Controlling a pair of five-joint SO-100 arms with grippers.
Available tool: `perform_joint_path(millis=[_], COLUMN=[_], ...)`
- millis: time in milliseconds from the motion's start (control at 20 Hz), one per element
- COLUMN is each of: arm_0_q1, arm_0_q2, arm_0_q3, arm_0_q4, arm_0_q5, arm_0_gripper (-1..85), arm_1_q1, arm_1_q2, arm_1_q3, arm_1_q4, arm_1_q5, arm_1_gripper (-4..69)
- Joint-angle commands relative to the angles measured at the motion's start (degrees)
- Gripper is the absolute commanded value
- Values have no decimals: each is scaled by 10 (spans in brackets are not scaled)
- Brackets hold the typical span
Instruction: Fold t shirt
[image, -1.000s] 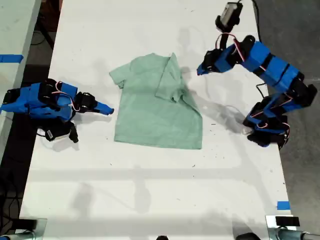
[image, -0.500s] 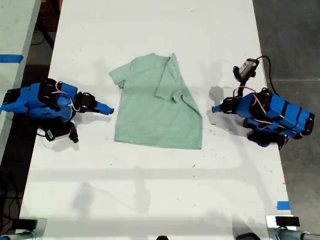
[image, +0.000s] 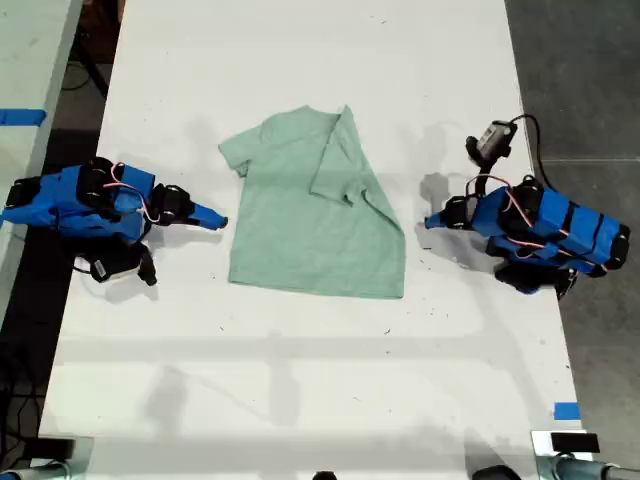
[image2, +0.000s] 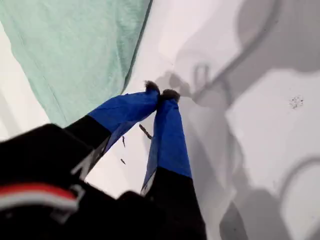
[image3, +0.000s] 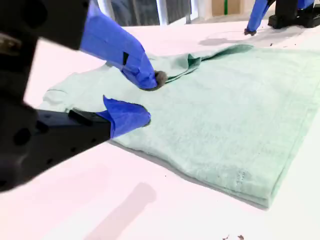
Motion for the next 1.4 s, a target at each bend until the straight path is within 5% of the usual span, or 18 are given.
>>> perform_joint_path(millis=[0, 1350], arm_0_q1=[1, 1], arm_0_q2=[3, 3], arm_0_q3=[4, 4], arm_0_q4=[1, 1], arm_0_q5=[-2, -2], arm_0_gripper=[76, 76], arm_1_q1=[0, 7], arm_1_q2=[7, 7], arm_1_q3=[10, 12], arm_1_q4=[4, 19], arm_1_q5=[11, 51], arm_1_gripper=[23, 24])
